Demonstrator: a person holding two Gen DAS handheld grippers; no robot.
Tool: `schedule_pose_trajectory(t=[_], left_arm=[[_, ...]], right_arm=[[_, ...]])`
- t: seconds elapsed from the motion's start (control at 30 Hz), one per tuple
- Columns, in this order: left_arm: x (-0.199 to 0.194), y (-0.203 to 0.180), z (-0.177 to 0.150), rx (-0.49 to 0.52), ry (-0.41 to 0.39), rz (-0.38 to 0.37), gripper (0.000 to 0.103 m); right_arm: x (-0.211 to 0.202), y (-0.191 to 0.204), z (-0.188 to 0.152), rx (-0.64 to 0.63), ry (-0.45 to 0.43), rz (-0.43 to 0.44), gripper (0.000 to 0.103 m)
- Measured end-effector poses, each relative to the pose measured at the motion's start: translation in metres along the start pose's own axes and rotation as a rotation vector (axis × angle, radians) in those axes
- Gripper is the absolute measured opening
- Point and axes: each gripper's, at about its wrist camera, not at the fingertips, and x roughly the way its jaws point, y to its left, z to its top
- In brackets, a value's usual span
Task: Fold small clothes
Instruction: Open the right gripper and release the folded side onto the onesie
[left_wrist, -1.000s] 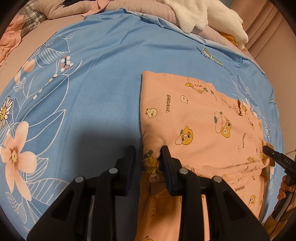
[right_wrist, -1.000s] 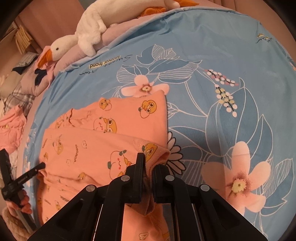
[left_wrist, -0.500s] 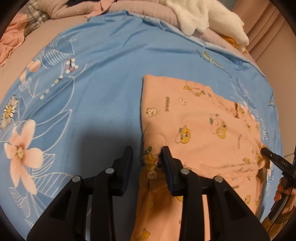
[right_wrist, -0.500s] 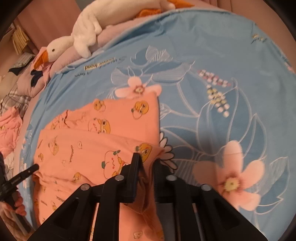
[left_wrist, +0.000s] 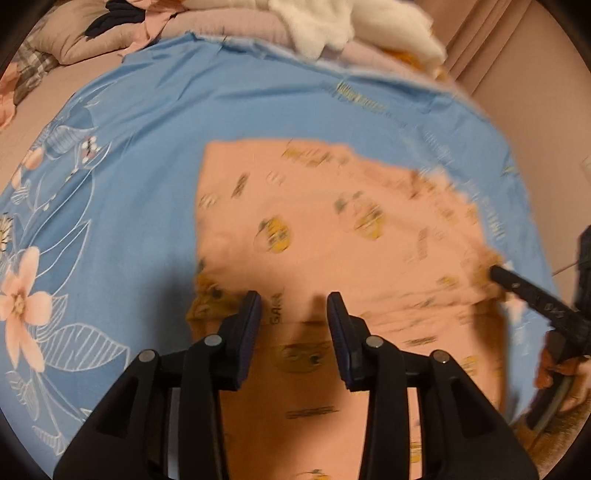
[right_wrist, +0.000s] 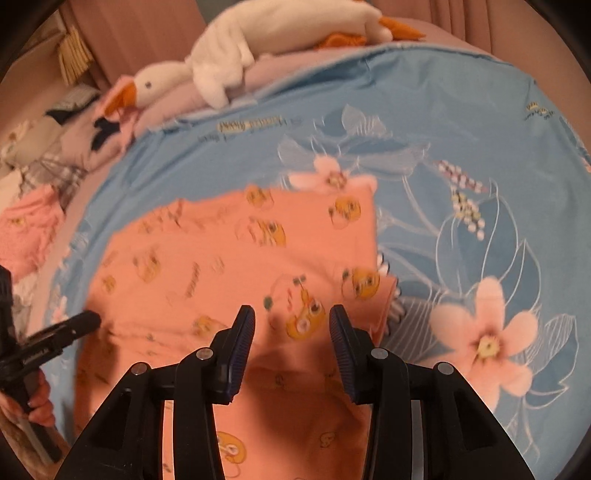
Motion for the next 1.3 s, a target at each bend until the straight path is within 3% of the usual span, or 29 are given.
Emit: schedule_pose_trajectory(t=[0.43, 0.77, 0.83, 0.93, 1.03, 1.1, 1.17, 1.3], left_arm=[[0.006, 0.002, -0.009, 0.017, 0.000, 0.012, 0.035], [-0.006, 0.018, -0.016, -0.100, 0.029, -0.090, 0.036], [-0.013, 0.018, -0.019, -0.102, 0.023, -0.090, 0.040], [-0.029, 0.016, -0.023, -0.097, -0.013, -0.089, 0.060], [-0.051, 0.013, -0.024, -0.087, -0.067, -0.093, 0.064], [-0.064, 0.012, -0.025, -0.099, -0.090, -0.127, 0.076], [-0.076, 0.011, -0.027, -0.103, -0.119, -0.151, 0.085], [-0.100, 0.006, -0.034, -0.093, -0.178, -0.144, 0.092]], right_arm=[[0.006, -0.006, -0.018, 0.021, 0.026, -0.002, 0.041], [-0.001, -0.010, -0.025, 0.055, 0.015, 0.007, 0.041], [-0.003, -0.010, -0.026, 0.056, 0.012, -0.003, 0.041], [-0.011, -0.010, -0.026, 0.060, 0.000, -0.027, 0.041], [-0.026, -0.010, -0.024, 0.066, -0.033, -0.024, 0.041], [-0.036, -0.009, -0.023, 0.064, -0.063, -0.026, 0.047], [-0.050, -0.005, -0.023, 0.058, -0.106, -0.018, 0.064], [-0.073, 0.006, -0.023, 0.020, -0.170, 0.001, 0.069]])
